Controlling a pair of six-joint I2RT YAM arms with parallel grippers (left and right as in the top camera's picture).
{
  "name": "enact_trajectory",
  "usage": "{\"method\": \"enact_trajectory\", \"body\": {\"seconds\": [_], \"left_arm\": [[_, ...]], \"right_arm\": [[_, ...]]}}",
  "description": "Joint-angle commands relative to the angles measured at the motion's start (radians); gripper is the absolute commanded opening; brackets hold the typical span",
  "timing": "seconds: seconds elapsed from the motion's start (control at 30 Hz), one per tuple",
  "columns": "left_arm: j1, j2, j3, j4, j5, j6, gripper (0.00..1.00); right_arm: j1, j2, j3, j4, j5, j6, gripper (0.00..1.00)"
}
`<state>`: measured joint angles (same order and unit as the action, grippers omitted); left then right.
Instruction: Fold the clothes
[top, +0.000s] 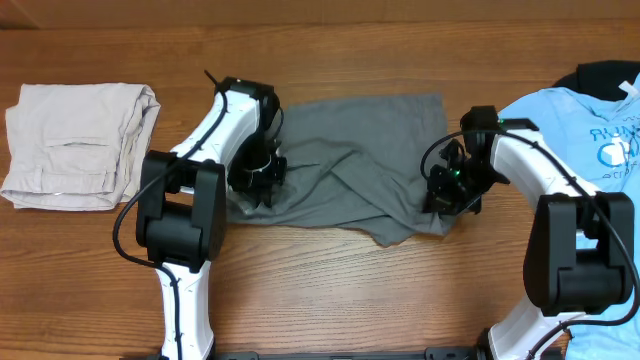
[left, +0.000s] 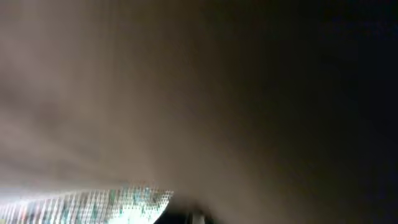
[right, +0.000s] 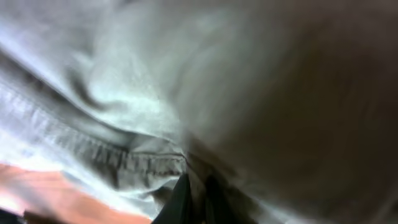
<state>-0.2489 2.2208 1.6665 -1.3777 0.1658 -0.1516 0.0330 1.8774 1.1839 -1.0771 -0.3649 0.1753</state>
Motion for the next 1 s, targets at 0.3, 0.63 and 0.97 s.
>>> {"method": "enact_trajectory", "body": {"seconds": [0.3,0.63,0.97], "left_arm": [[0.008,-0.024,-0.215,0.232,-0.140,-0.065,0.04],[0.010,-0.023,-0.292,0.519,-0.272,-0.097,0.04],[0.068,-0.023,-0.292,0.686,-0.326,-0.096,0.04]], "right_arm": [[0.007,-0.020,-0.163,0.246,0.033,0.145,0.04],[0.007,-0.018,-0.171,0.415,0.035,0.171,0.04],[0.007,-0.018,-0.174,0.603,0.035,0.171,0.04]]}}
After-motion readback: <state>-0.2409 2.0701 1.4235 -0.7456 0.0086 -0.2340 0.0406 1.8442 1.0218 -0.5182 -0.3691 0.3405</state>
